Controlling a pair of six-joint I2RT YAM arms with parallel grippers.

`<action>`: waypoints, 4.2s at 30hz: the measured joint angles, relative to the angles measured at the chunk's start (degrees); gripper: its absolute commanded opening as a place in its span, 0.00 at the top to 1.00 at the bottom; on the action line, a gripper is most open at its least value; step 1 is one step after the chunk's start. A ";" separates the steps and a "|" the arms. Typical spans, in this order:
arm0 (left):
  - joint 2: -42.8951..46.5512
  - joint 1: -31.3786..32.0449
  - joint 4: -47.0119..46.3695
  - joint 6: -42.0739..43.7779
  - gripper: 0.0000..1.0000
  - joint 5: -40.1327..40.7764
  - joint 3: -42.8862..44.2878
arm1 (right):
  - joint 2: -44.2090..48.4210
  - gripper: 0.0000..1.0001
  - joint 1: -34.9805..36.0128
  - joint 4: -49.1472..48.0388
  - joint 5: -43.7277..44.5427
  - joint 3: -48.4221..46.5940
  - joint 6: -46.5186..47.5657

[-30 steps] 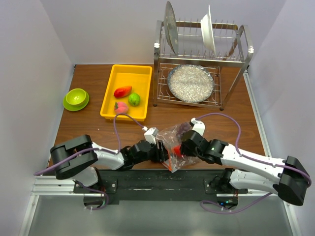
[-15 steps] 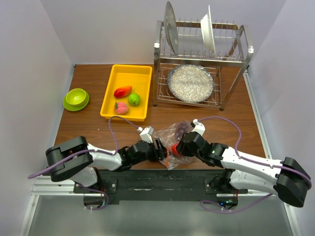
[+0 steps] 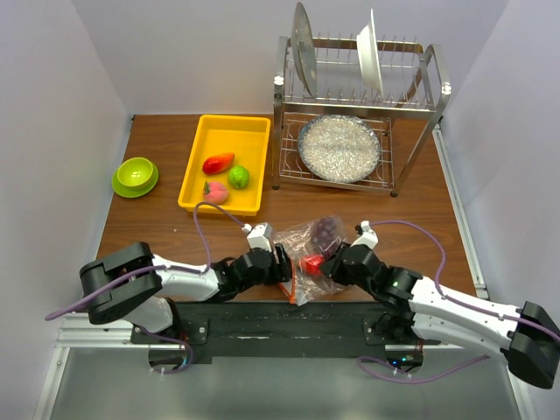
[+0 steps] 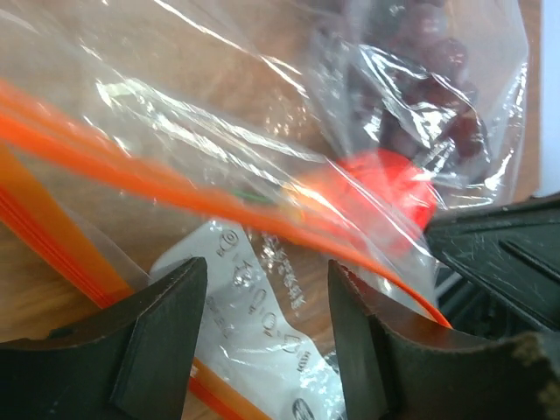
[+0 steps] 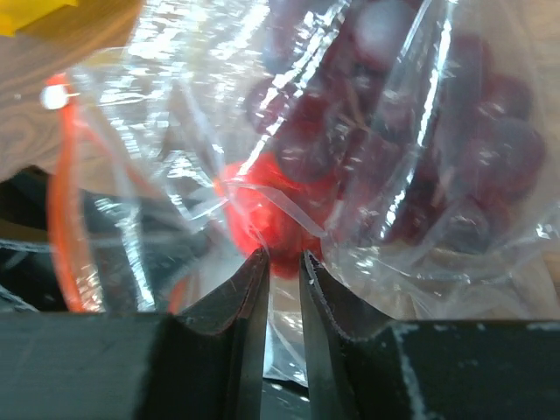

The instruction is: Open the zip-top bag and remove the fake food

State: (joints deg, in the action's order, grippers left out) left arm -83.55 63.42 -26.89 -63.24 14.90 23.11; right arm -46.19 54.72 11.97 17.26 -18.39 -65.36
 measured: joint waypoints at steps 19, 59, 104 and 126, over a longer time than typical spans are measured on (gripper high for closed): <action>-2.14 0.00 5.53 4.96 0.38 1.49 7.15 | 0.76 0.87 -0.07 4.39 0.02 4.72 -1.25; -11.54 -0.02 9.44 20.15 0.26 -0.28 21.44 | -16.55 0.96 -7.17 -2.21 -8.74 -3.85 13.68; -17.46 -0.22 32.15 -8.74 0.32 5.27 33.88 | -9.29 0.98 -7.15 -1.27 -8.98 -1.18 12.52; -7.37 -0.02 31.76 7.04 0.56 6.58 24.26 | -6.71 0.98 -7.15 6.99 -4.26 -1.77 12.50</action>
State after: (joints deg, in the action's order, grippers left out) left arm -90.91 63.40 4.86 -56.21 21.47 47.37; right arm -52.90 47.57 18.96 12.99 -20.16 -52.86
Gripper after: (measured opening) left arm 0.657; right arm 0.025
